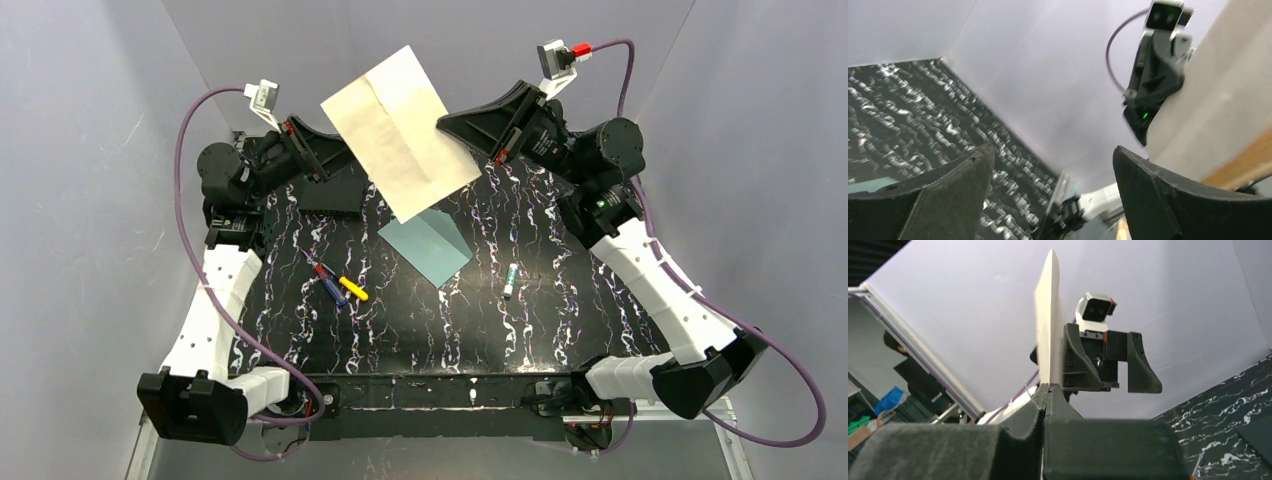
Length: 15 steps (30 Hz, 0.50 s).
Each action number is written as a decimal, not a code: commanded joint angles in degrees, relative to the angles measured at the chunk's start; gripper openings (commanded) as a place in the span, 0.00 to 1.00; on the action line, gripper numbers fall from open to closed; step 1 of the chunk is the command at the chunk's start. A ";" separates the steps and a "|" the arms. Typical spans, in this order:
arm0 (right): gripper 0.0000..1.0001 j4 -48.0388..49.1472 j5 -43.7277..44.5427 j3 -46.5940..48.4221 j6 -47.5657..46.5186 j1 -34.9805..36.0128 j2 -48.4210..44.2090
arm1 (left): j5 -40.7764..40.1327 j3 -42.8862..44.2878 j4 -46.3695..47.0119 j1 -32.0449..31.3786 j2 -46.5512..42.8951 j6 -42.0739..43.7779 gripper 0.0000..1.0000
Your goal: Place the letter into the envelope and seal it
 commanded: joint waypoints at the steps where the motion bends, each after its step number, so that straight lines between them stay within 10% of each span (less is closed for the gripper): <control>1: 0.01 7.72 5.36 0.08 3.23 0.91 1.20 | -8.27 -2.77 24.46 -0.35 0.80 -24.07 0.87; 15: 0.01 1.28 16.23 -1.01 0.96 1.05 1.11 | -13.93 -5.54 28.80 -1.31 -1.70 -26.02 0.91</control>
